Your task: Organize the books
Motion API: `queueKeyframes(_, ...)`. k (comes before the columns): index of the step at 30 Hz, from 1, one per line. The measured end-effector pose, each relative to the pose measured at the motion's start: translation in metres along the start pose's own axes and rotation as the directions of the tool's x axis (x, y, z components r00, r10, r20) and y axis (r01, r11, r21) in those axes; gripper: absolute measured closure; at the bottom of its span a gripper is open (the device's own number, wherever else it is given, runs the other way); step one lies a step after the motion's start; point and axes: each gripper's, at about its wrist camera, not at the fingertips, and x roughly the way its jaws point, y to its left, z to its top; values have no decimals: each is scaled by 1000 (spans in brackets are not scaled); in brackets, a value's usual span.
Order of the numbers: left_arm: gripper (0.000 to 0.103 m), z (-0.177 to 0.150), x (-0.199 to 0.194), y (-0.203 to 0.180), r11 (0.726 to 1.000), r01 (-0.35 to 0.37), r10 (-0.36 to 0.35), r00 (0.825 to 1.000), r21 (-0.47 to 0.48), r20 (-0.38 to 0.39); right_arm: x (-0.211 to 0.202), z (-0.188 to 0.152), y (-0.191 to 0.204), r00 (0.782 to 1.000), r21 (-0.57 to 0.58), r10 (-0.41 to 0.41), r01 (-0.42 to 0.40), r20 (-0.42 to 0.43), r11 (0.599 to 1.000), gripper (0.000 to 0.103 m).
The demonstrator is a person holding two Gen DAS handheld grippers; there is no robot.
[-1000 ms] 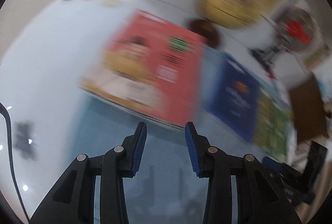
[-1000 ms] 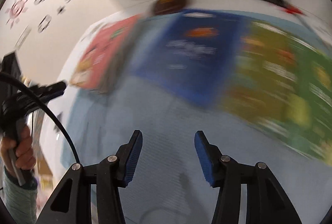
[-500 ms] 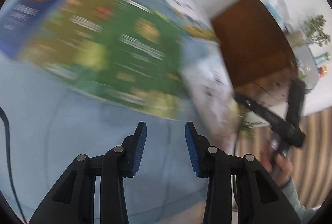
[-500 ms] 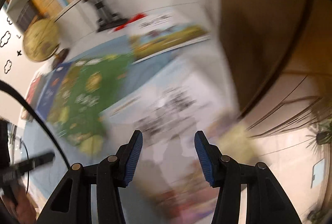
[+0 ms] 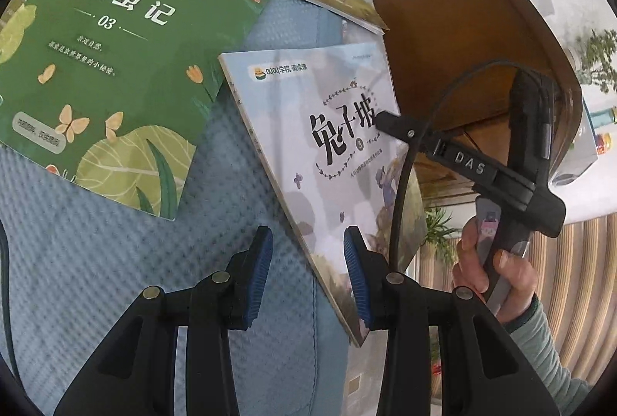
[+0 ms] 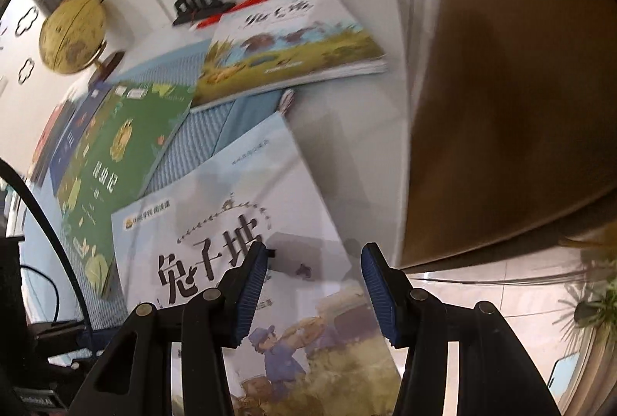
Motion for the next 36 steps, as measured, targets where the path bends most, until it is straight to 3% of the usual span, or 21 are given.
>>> queueKeyframes(3, 67, -2, -1, 3, 1000, 21, -21, 1000, -6, 8, 1, -2, 4, 1000, -17, 12, -12, -11, 1000, 53)
queueKeyframes(10, 67, -23, -29, 18, 998, 43, -42, 999, -37, 21, -19, -24, 27, 989, -18, 144, -145, -35, 989, 52)
queueKeyframes(16, 67, -71, -85, 47, 996, 16, -9, 997, -87, 79, -34, -63, 83, 966, -53, 246, -251, -81, 967, 52)
queueKeyframes(21, 67, -95, -132, 93, 980, -57, 91, 980, -192, 175, -26, -94, 144, 941, -93, 316, -328, -118, 940, 53)
queueKeyframes(23, 67, -97, -141, 111, 969, -60, 106, 976, -238, 188, -18, -101, 162, 943, -114, 308, -323, -128, 940, 53)
queueKeyframes(26, 67, -109, -148, 124, 961, -99, 150, 971, -257, 185, -14, -116, 175, 963, -166, 231, -253, -141, 953, 53)
queueKeyframes(28, 67, -123, -149, 124, 962, -98, 144, 975, -255, 169, -16, -128, 173, 958, -161, 240, -264, -155, 951, 53)
queueKeyframes(30, 67, -136, -143, 117, 966, -102, 140, 979, -239, 148, -19, -142, 172, 956, -155, 243, -269, -166, 951, 53)
queueKeyframes(32, 67, -145, -141, 105, 971, -123, 156, 975, -205, 155, -24, -152, 176, 959, -177, 234, -261, -163, 949, 60)
queueKeyframes(36, 67, -144, -135, 94, 968, -195, 218, 964, -157, 151, -25, -165, 184, 973, -209, 190, -214, -129, 954, 62)
